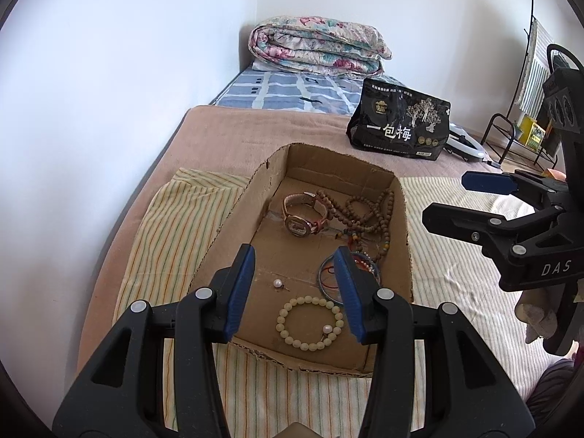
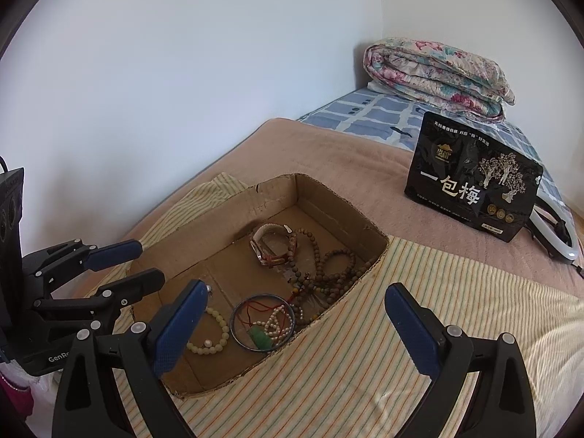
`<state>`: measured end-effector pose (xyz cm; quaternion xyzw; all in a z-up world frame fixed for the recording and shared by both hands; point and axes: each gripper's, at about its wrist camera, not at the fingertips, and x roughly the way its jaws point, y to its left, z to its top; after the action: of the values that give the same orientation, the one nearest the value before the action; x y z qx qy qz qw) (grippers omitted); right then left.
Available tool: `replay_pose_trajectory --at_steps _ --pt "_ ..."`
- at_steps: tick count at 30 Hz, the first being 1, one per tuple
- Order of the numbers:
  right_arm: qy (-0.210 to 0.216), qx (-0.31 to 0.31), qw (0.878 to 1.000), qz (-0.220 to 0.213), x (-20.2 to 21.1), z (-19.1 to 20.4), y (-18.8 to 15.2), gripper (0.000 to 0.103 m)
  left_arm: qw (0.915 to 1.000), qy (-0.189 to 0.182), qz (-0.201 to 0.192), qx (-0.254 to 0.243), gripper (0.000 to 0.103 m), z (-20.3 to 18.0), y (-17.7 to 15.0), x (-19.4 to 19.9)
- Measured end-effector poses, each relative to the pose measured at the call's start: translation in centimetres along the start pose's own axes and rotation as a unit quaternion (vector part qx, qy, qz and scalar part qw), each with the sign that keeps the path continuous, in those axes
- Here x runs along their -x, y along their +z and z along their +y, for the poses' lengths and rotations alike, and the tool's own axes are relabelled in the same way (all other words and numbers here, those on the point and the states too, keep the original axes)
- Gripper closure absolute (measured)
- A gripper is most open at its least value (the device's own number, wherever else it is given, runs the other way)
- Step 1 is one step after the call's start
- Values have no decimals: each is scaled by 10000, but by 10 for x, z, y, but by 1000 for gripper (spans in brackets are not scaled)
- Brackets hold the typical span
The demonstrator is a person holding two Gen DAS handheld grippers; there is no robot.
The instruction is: Organize jewelry
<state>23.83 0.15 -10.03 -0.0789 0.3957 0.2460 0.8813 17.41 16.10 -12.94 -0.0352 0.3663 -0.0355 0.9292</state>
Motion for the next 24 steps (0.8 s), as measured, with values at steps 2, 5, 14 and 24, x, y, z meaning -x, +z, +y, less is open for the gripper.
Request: replay_pose_trajectory --at_steps 2,5,14,24 --pt "-5 -11 10000 -43 6 -2 0 4 10000 4 -45 0 57 -3 1 5" --pt "-26 -32 9999 -106 15 -4 1 4 9999 23 -108 -18 57 -7 3 14" --pt "9 -220 9994 -284 51 -15 -5 3 9997 41 -217 44 44 -21 3 49" --pt "-51 -517 9976 -457 97 -38 -23 0 9978 316 -464 366 26 -29 -4 99"
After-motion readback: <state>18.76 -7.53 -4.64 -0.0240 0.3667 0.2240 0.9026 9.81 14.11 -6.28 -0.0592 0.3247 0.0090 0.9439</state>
